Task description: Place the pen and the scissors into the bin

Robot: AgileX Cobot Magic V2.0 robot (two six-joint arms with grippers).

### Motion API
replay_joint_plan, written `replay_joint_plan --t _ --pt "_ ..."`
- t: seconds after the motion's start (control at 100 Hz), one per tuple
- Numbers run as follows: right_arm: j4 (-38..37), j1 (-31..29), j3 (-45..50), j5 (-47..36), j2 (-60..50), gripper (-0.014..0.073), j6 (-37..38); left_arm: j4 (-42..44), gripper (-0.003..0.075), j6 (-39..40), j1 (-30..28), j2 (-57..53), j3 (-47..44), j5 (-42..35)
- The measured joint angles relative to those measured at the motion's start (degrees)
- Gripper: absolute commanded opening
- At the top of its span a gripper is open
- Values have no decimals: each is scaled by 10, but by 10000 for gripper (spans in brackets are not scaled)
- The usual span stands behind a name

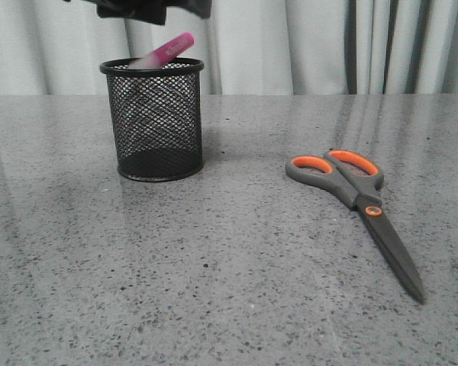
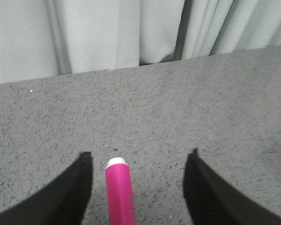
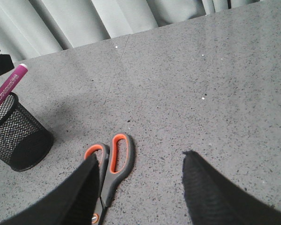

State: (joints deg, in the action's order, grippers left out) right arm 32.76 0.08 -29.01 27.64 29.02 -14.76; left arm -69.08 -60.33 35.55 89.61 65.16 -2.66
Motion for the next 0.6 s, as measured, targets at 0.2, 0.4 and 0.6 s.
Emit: replay_joint_plan --t 0.2,0.4,0.6 --pt "1 0 -89 49 34 357 -14 4 474 0 0 -87 0 27" --pt "4 0 -289 191 184 355 -48 32 438 0 0 -201 0 96" --pt "-41 41 -357 294 311 353 -25 66 384 -1 0 -336 -39 170"
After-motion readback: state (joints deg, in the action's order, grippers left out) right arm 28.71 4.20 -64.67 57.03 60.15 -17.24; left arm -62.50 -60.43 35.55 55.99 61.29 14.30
